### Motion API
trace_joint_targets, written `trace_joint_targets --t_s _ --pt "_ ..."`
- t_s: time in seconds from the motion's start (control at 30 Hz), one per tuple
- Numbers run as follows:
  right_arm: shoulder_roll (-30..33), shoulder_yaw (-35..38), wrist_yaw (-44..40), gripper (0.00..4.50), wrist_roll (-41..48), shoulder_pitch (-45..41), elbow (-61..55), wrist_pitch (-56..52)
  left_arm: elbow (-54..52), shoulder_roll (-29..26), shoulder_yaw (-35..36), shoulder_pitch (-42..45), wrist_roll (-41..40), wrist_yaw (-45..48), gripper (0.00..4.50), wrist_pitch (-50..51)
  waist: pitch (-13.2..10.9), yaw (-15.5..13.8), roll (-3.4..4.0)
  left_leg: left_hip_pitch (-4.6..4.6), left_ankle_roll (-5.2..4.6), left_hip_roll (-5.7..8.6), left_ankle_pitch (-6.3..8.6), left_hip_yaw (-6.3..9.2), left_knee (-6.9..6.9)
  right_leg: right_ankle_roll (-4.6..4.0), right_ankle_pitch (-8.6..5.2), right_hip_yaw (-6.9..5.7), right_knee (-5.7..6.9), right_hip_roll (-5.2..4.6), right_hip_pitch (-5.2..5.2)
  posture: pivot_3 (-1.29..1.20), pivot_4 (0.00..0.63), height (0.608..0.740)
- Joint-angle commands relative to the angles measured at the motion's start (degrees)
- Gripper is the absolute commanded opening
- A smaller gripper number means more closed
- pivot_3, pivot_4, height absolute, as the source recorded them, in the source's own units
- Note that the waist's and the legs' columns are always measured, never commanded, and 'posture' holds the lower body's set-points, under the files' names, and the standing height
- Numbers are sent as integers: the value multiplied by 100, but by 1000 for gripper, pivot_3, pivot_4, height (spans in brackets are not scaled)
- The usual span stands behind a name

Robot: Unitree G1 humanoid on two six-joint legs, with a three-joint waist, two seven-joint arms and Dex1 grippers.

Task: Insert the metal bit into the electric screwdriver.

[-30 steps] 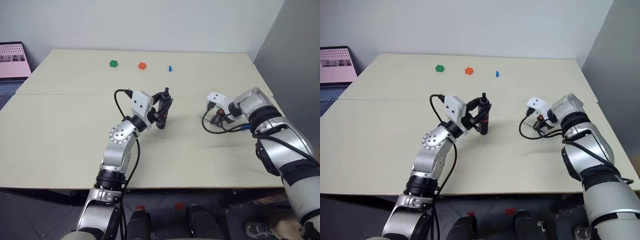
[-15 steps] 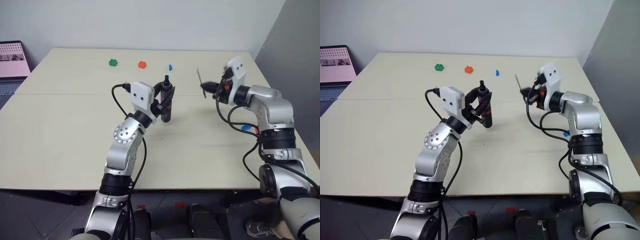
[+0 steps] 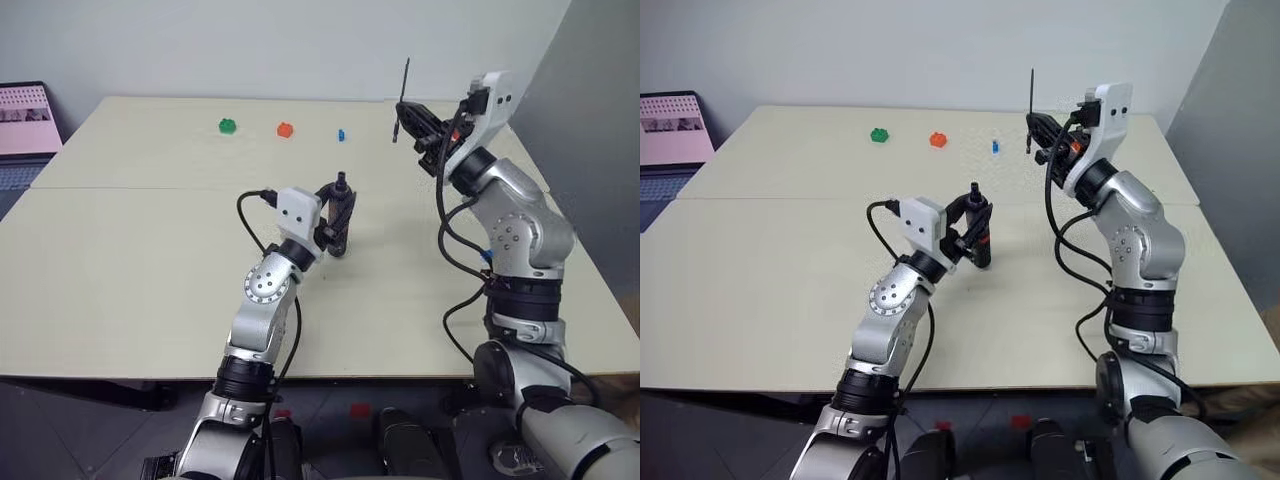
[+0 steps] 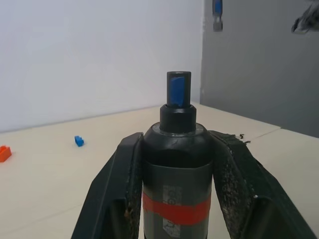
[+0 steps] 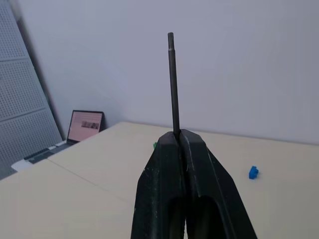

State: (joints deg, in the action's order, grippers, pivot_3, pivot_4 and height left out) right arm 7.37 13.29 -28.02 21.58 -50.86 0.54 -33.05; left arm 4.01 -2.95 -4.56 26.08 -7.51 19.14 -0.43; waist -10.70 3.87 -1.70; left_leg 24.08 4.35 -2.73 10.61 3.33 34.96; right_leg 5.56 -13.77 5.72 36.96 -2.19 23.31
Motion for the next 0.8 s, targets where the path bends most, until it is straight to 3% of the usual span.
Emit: trace_joint_targets --t_s 0.03,0.37,0.8 --pt "-191 -197 105 0 165 63 -400 345 -61 18 79 66 42 -99 1635 -261 0 -11 0 0 0 0 0 0 0 0 0 0 0 0 0 0 150 740" --pt "-507 -962 83 0 20 563 -608 855 4 -78 31 1 64 -55 1634 -332 0 -35 0 -3 0 0 0 1 0 0 0 -1 1 0 -1 0 150 740" --pt "-586 -1332 171 0 70 742 -753 910 -30 -119 -17 -49 117 -4 1634 -328 0 -34 0 -3 0 -1 0 0 0 -1 -1 -1 0 0 0 0 150 740"
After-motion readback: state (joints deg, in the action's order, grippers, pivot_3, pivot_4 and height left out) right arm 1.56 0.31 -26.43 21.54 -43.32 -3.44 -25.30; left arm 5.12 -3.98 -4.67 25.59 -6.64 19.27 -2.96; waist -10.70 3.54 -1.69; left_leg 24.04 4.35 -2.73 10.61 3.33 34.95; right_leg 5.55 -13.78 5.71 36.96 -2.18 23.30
